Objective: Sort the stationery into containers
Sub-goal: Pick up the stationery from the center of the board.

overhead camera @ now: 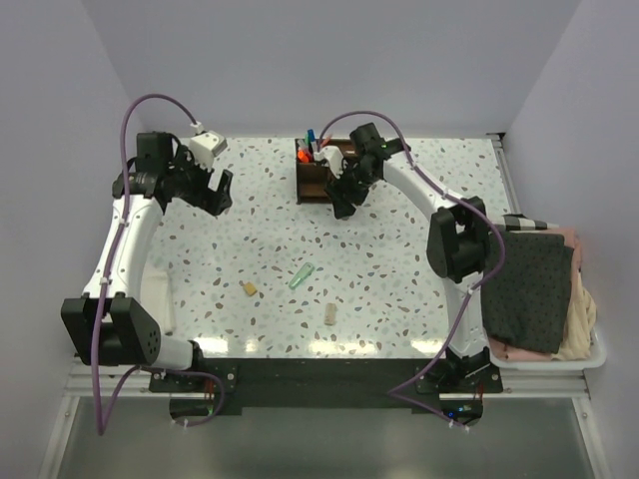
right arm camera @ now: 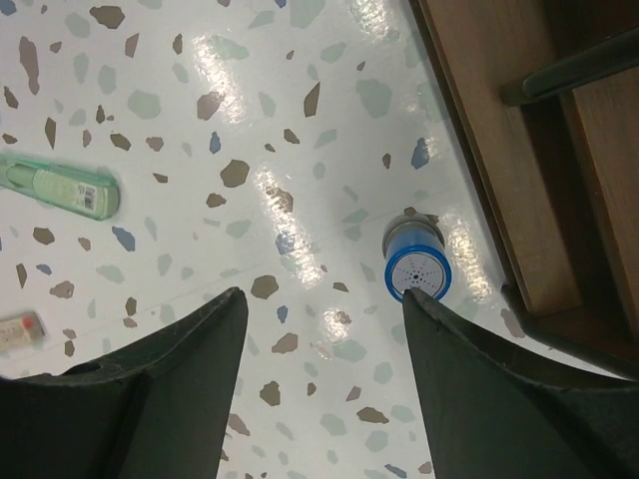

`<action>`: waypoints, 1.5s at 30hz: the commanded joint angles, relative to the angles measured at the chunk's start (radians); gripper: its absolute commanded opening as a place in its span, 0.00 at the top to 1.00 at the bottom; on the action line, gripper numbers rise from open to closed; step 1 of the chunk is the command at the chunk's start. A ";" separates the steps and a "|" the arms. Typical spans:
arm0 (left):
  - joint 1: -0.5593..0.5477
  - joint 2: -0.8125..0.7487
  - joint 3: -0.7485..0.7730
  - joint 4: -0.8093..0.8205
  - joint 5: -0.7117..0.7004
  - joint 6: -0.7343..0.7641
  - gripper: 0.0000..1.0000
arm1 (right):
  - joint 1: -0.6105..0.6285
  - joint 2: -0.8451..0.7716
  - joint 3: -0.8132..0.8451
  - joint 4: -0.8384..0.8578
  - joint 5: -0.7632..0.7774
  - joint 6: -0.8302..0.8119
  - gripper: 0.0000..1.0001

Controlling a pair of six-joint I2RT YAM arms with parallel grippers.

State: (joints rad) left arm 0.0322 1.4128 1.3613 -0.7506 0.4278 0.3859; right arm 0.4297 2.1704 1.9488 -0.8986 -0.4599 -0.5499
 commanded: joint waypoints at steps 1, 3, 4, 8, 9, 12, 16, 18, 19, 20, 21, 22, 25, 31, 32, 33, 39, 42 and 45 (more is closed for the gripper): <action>0.003 -0.017 0.022 0.002 -0.009 0.011 0.00 | -0.002 0.012 0.047 0.000 0.043 0.027 0.33; 0.003 -0.015 0.025 0.000 -0.009 0.011 0.00 | -0.002 0.020 0.055 0.013 0.061 0.030 0.35; 0.003 -0.015 0.025 0.000 -0.011 0.011 0.00 | -0.003 0.022 0.056 0.020 0.084 0.031 0.35; 0.003 -0.017 0.019 0.003 -0.015 0.011 0.00 | -0.003 0.060 0.119 0.018 0.133 0.025 0.35; 0.006 -0.017 0.018 0.004 -0.018 0.011 0.00 | -0.002 0.071 0.134 0.004 0.139 0.024 0.35; 0.012 -0.017 0.015 0.007 -0.015 0.008 0.00 | -0.002 0.109 0.183 -0.005 0.155 0.025 0.34; 0.017 -0.015 0.015 0.008 -0.015 0.008 0.00 | -0.002 0.144 0.222 -0.005 0.168 0.034 0.35; 0.018 -0.014 0.012 0.008 -0.017 0.010 0.00 | -0.002 0.150 0.228 -0.016 0.173 0.034 0.35; 0.018 -0.014 0.012 0.008 -0.020 0.010 0.00 | -0.003 0.154 0.229 -0.022 0.171 0.030 0.35; 0.018 -0.011 0.010 0.011 -0.020 0.008 0.00 | -0.002 0.155 0.226 -0.026 0.171 0.027 0.36; 0.018 -0.011 0.009 0.013 -0.018 0.007 0.00 | -0.003 0.152 0.220 -0.032 0.173 0.024 0.37; 0.020 -0.009 0.009 0.016 -0.020 0.005 0.00 | -0.003 0.151 0.210 -0.033 0.173 0.018 0.39; 0.020 -0.003 0.010 0.022 -0.017 0.004 0.00 | -0.003 0.141 0.190 -0.034 0.176 0.010 0.42; 0.020 0.015 0.021 0.027 -0.017 0.002 0.00 | -0.002 0.137 0.187 -0.039 0.176 0.002 0.50; 0.020 0.018 0.022 0.028 -0.017 0.002 0.00 | -0.003 0.138 0.188 -0.042 0.179 0.001 0.51; 0.021 0.020 0.022 0.027 -0.017 0.002 0.00 | -0.003 0.143 0.191 -0.048 0.182 0.001 0.51; 0.020 0.023 0.024 0.033 -0.018 0.002 0.00 | -0.002 0.151 0.205 -0.078 0.196 -0.021 0.66; 0.020 0.025 0.027 0.034 -0.018 0.002 0.00 | 0.000 0.126 0.210 -0.086 0.194 -0.039 0.73; 0.020 0.026 0.030 0.037 -0.017 -0.001 0.00 | 0.000 0.080 0.219 -0.098 0.193 -0.062 0.80</action>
State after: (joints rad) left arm 0.0456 1.4380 1.3613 -0.7483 0.4118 0.3851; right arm 0.4297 2.3302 2.1277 -0.9463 -0.2848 -0.5716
